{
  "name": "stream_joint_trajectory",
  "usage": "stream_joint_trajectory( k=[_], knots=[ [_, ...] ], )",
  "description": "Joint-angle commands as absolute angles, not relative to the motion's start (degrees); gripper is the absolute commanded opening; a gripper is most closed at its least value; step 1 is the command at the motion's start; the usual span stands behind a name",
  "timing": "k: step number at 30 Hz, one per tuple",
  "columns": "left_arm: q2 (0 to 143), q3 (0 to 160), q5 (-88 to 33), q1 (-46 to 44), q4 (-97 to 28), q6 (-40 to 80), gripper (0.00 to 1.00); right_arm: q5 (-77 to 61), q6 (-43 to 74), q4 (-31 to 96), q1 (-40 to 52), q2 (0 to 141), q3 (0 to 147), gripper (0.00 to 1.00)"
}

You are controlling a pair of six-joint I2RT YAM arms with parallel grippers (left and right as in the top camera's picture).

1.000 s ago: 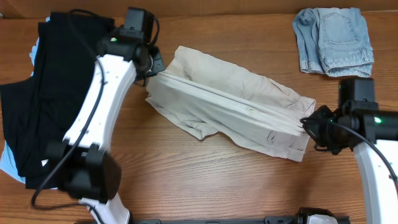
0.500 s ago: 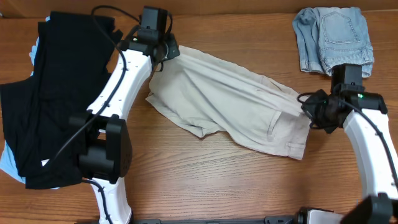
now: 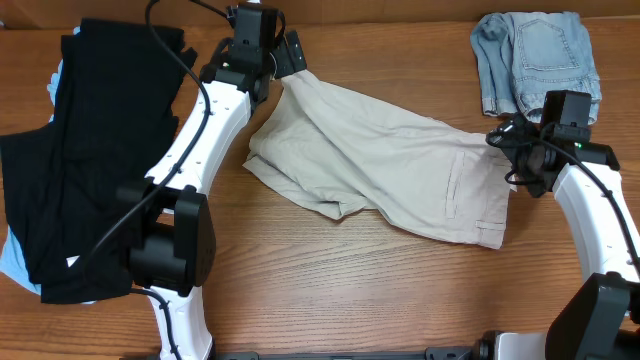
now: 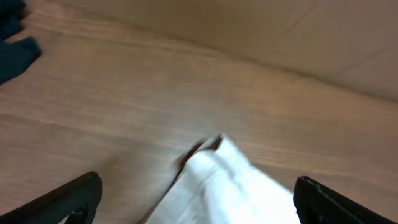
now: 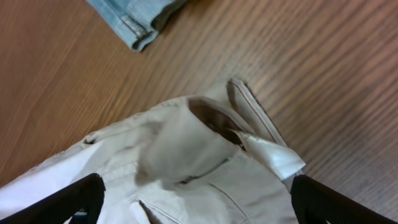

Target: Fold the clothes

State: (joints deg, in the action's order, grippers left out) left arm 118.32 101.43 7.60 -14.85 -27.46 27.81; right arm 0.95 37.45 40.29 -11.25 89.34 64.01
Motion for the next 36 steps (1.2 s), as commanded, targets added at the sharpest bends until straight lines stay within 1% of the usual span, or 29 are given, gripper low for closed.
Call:
stream_joint_trajectory(
  k=[1, 3, 6, 8, 9, 11, 13, 14, 16, 18, 19, 20, 22, 23, 25, 27, 28, 32, 36],
  knots=[
    [118.9, 103.9, 9.3, -14.1, -31.8, 23.1, 1.0, 1.5, 36.4, 43.0, -11.4, 89.0, 66.0, 1.0],
    [118.9, 105.7, 9.3, -14.0, -39.4, 19.2, 1.0, 0.3, 34.8, 48.5, -11.4, 88.6, 68.3, 1.0],
    [118.9, 105.8, 7.8, -14.0, -44.7, 15.5, 1.0, -3.0, 31.0, 53.5, -11.4, 88.0, 70.9, 1.0],
    [119.5, 105.8, 5.9, -14.0, -46.7, 11.9, 1.0, -4.6, 28.6, 55.6, -11.4, 87.9, 72.1, 1.0],
    [120.3, 105.8, 3.1, -14.0, -48.0, 8.3, 1.0, -5.7, 26.7, 56.9, -11.4, 87.9, 72.6, 1.0],
    [121.8, 105.8, 0.4, -14.0, -49.5, 4.5, 0.98, -5.7, 26.5, 58.8, -11.4, 87.9, 72.6, 1.0],
    [123.4, 105.8, 0.4, -14.0, -50.6, 4.2, 0.97, -5.7, 26.5, 59.7, -11.4, 87.9, 72.6, 1.0],
    [124.2, 105.8, 0.4, -14.0, -51.1, 4.2, 0.94, -5.6, 26.5, 59.8, -11.4, 87.9, 72.6, 1.0],
    [125.8, 105.8, 0.1, -14.0, -52.4, 4.3, 0.88, -5.4, 26.5, 59.9, -11.4, 87.9, 72.6, 1.0],
    [127.2, 105.8, -0.4, -14.0, -53.7, 4.3, 0.77, -5.2, 26.6, 59.8, -11.4, 87.9, 72.6, 1.0],
    [127.9, 105.8, -0.6, -14.1, -54.4, 4.3, 0.66, -5.2, 26.6, 59.7, -11.4, 87.9, 72.6, 1.0],
    [128.6, 105.8, -0.6, -14.2, -55.2, 4.3, 0.54, -5.2, 26.6, 59.6, -11.4, 87.9, 72.6, 1.0],
    [129.9, 105.8, -0.6, -14.3, -56.4, 4.2, 0.35, -5.2, 26.7, 59.4, -11.4, 87.9, 72.6, 1.0],
    [130.2, 105.8, -0.7, -14.3, -56.9, 4.2, 0.28, -5.2, 26.8, 59.4, -11.4, 87.9, 72.6, 1.0],
    [131.2, 105.8, -0.6, -14.3, -57.8, 4.3, 0.17, -5.2, 26.8, 59.4, -11.4, 87.9, 72.6, 1.0],
    [132.0, 105.8, -0.5, -14.3, -58.5, 4.3, 0.1, -5.2, 26.8, 59.5, -11.4, 87.9, 72.6, 1.0],
    [132.3, 105.8, -0.5, -14.3, -59.0, 4.5, 0.09, -5.2, 26.8, 59.5, -11.4, 87.9, 72.6, 1.0],
    [133.9, 105.5, 5.1, -13.6, -63.7, 10.6, 0.09, -5.3, 26.8, 59.5, -11.3, 87.9, 72.6, 1.0],
    [134.0, 103.1, 8.0, -11.7, -66.7, 16.0, 0.1, -5.3, 26.8, 59.0, -11.3, 87.9, 72.6, 1.0]
  ],
)
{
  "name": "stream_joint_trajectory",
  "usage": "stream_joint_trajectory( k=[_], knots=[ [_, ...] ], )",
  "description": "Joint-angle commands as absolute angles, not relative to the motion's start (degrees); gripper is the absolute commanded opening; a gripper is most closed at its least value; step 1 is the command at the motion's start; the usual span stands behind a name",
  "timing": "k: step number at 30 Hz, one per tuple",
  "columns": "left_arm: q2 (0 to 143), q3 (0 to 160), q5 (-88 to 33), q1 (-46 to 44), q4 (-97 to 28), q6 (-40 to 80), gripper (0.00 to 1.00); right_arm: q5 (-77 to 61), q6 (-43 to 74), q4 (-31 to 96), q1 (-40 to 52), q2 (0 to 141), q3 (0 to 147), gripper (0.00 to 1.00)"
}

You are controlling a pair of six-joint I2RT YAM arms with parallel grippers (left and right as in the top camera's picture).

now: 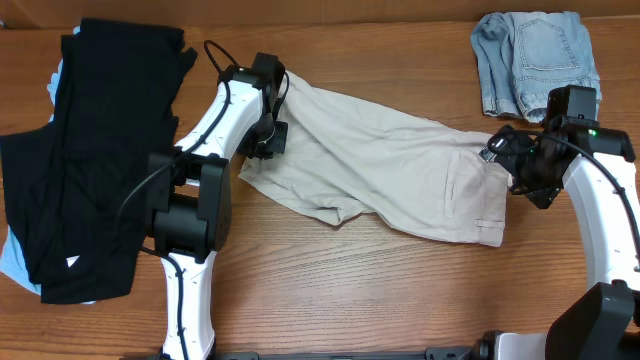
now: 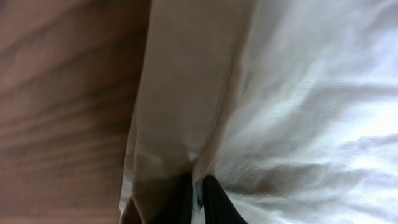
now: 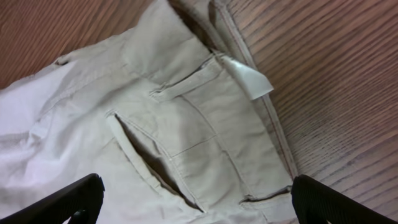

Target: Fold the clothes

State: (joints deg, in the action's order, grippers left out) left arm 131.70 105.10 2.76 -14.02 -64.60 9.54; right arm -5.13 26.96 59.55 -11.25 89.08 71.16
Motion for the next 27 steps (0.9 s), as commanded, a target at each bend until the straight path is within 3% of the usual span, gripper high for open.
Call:
stream_joint_trajectory(
  k=[1, 10, 16, 25, 26, 27],
  knots=[
    [134.0, 102.5, 8.1, -11.1, -67.2, 17.1, 0.1, -5.7, 26.8, 58.7, -11.3, 87.9, 72.5, 1.0],
    [134.0, 100.3, 6.3, -5.1, -72.0, 23.0, 0.12, -10.3, 19.4, 55.3, -11.3, 91.9, 72.4, 0.99],
    [134.0, 101.5, 4.5, -3.1, -75.4, 22.5, 0.24, -19.0, 10.2, 54.5, -11.3, 99.3, 72.4, 0.99],
    [131.7, 111.7, 4.4, -3.6, -81.8, 20.8, 0.59, -26.7, 3.7, 54.5, -11.3, 104.8, 72.4, 0.97],
    [131.3, 113.4, 4.4, -3.6, -82.6, 20.8, 0.65, -27.0, 3.0, 54.4, -11.3, 104.8, 72.4, 0.96],
    [130.9, 115.2, 4.4, -3.7, -83.6, 20.8, 0.88, -27.1, 2.9, 54.2, -11.2, 104.8, 72.3, 0.95]
  ],
)
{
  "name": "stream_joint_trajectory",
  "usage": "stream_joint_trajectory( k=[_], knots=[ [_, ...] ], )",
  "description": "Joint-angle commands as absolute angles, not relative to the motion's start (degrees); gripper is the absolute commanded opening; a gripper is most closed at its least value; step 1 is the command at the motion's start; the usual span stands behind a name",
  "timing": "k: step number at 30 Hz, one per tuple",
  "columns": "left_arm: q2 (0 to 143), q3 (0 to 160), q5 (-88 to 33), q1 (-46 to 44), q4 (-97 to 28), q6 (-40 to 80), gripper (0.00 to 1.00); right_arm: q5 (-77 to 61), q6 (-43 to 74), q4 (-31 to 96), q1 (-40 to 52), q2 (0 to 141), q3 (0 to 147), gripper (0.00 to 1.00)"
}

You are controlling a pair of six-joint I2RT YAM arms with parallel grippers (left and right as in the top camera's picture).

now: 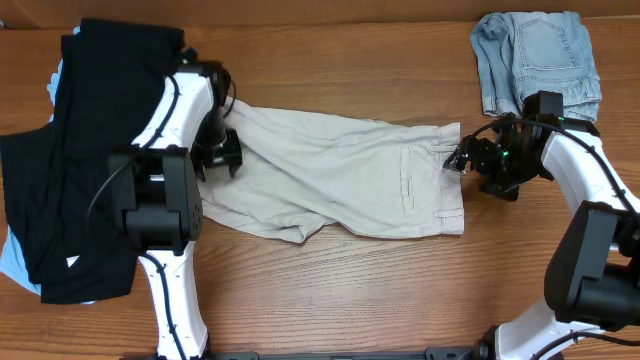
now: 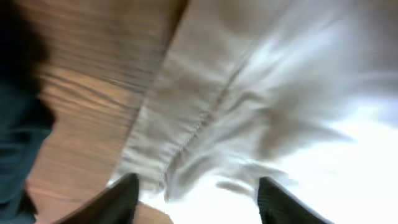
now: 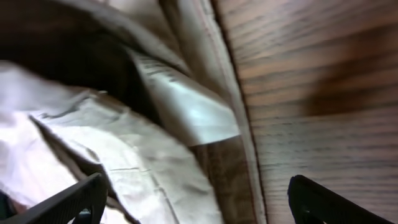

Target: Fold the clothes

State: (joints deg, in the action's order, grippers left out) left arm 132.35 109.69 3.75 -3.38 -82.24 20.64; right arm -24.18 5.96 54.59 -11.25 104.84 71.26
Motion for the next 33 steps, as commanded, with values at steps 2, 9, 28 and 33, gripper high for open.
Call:
stream_joint_trajectory(
  k=[2, 9, 28, 33],
  knots=[
    [130.1, 119.6, 4.4, -3.7, -86.0, 20.5, 1.0, -27.3, 2.9, 53.2, -10.9, 104.8, 71.7, 0.92],
    [129.1, 138.3, 4.4, -3.8, -95.2, 18.4, 1.0, -26.9, 4.7, 48.1, -9.1, 106.5, 67.4, 0.91],
    [128.5, 148.6, 4.4, -3.9, -96.6, 17.1, 1.0, -31.0, 11.7, 28.6, -4.1, 106.8, 51.9, 0.72],
    [128.5, 148.6, 4.4, -3.9, -96.6, 17.1, 1.0, -31.8, 14.3, 25.6, -0.3, 106.8, 51.6, 0.34]
  ],
)
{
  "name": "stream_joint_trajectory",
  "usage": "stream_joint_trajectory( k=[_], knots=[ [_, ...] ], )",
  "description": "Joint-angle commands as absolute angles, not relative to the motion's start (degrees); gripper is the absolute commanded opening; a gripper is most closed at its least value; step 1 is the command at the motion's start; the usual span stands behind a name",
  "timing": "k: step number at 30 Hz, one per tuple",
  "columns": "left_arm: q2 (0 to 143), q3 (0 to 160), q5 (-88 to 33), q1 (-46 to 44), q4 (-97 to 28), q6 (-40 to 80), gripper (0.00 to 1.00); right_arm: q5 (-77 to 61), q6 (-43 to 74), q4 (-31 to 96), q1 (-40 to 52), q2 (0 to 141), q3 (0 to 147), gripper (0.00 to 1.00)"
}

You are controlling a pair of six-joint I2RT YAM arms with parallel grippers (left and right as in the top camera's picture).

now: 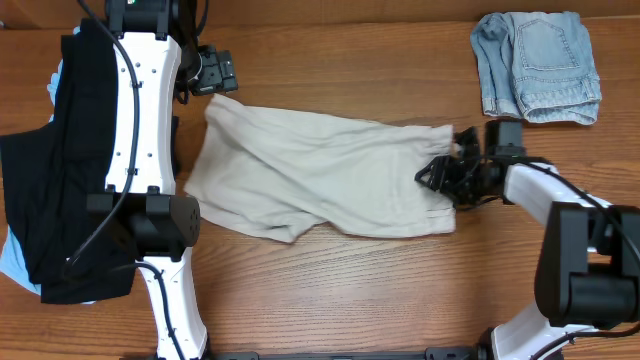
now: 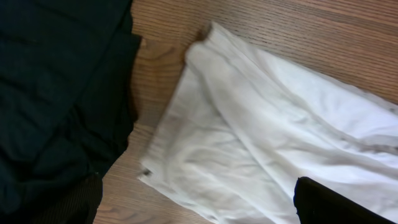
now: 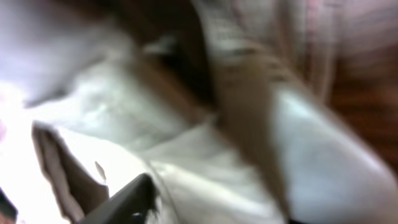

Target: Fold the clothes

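The beige shorts [image 1: 320, 175] lie spread across the middle of the table, waistband to the right. My left gripper [image 1: 215, 72] hangs open above their far-left corner and holds nothing. In the left wrist view both fingers stand wide apart over the shorts [image 2: 261, 143]. My right gripper [image 1: 440, 172] sits low on the waistband. Its view is blurred and filled with beige cloth [image 3: 93, 106]. One finger [image 3: 134, 193] presses into the fabric and the other is hidden.
A heap of black clothes [image 1: 80, 150] covers the left side of the table, with something light blue [image 1: 12, 255] under it. Folded blue jeans [image 1: 537, 60] lie at the far right corner. Bare wood runs along the near edge.
My left gripper has left the shorts' left edge and now hangs open farther back and higher. The right gripper has moved left onto the waistband. The shorts' left end lies slightly farther back.
The shorts first lay slanted, with both grippers open at their two ends. Then my left gripper was shut on the leg end. Later the shorts lay straighter and farther left. Now the left gripper is open and off them, and the right is on the waistband.
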State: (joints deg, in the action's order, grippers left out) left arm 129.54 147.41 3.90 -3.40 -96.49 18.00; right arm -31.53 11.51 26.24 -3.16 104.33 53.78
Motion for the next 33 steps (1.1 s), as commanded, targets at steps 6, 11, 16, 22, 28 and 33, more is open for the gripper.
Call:
stream_joint_trajectory(
  k=[6, 11, 16, 22, 28, 33],
  knots=[
    [128.5, 148.6, 4.4, -3.9, -96.8, 17.1, 1.0, -32.2, 18.1, 24.0, -2.7, 106.8, 52.8, 0.04],
    [128.5, 148.6, 0.5, -3.9, -96.8, 15.6, 0.98, -36.3, 14.3, 31.0, -9.8, 106.5, 58.2, 0.04],
    [128.6, 148.6, -8.4, -3.9, -96.8, 10.9, 0.95, -37.1, 5.9, 44.9, -15.9, 106.1, 66.9, 0.04],
    [129.1, 146.3, -15.6, -3.9, -96.3, 3.3, 0.39, -30.9, -2.0, 62.1, -19.1, 106.1, 77.7, 0.04],
    [129.1, 134.6, -24.8, -3.9, -87.7, -4.1, 0.04, -29.2, -2.4, 69.1, -19.3, 106.1, 83.6, 0.04],
    [129.1, 122.1, -32.9, -3.9, -77.5, -7.4, 0.04, -29.2, -2.4, 70.4, -19.3, 106.1, 84.1, 0.04]
  ],
)
